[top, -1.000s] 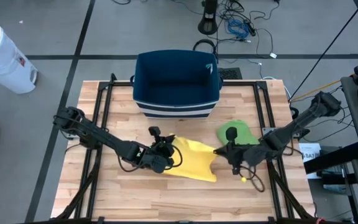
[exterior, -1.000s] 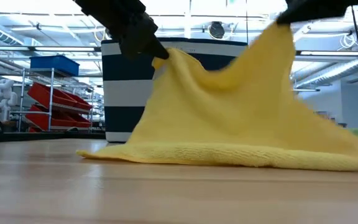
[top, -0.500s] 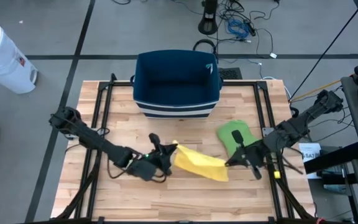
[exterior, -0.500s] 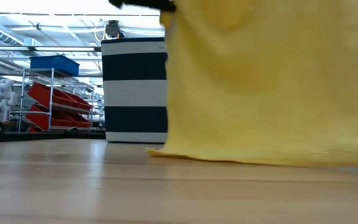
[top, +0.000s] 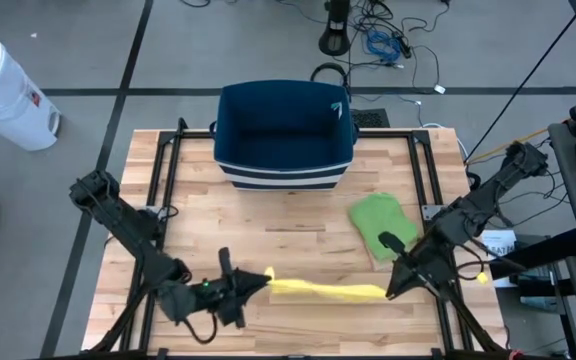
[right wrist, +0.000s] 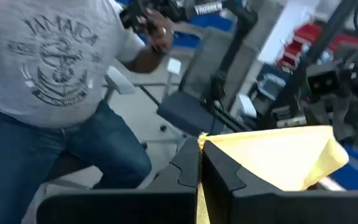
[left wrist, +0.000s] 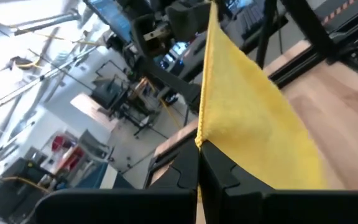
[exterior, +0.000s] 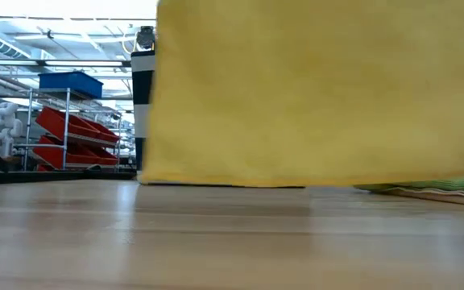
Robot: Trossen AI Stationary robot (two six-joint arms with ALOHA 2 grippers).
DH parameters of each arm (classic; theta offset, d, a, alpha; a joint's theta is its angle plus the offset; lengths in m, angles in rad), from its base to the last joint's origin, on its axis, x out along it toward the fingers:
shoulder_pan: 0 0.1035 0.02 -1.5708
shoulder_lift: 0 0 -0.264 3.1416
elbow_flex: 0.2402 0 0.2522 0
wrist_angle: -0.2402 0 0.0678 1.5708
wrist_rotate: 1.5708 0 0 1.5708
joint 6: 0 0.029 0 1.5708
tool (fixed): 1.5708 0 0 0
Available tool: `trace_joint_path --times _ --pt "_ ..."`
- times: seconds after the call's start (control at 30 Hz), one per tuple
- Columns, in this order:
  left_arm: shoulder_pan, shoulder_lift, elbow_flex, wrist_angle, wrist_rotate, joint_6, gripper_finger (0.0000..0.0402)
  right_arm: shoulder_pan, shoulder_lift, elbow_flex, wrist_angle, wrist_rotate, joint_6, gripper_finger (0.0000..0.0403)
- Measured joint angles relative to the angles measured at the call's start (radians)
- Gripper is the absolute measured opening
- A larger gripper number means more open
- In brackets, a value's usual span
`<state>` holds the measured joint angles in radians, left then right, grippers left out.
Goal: Fold towel
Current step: Fold the yellow towel
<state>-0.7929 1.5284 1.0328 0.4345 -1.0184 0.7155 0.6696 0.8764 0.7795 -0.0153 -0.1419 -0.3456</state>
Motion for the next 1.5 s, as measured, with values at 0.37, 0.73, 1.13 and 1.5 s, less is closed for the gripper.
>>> trace_joint_path --times 0.37,0.73,1.13,1.5 --pt "0.054 0.0 0.0 -0.134 -0.013 -0.103 0.0 -0.007 0.004 0.0 -0.117 0.224 0.036 0.0" --pt "0.273 0.05 0.0 -0.53 0.057 -0.539 0.0 -0.146 0.183 0.0 -0.374 0.406 0.17 0.0" --pt "0.376 0.153 0.0 -0.579 0.2 -0.637 0.0 -0.267 0.375 0.0 -0.383 0.429 0.11 0.0" --pt "0.382 0.165 0.0 -0.64 0.283 -0.659 0.0 -0.255 0.38 0.0 -0.383 0.303 0.134 0.0"
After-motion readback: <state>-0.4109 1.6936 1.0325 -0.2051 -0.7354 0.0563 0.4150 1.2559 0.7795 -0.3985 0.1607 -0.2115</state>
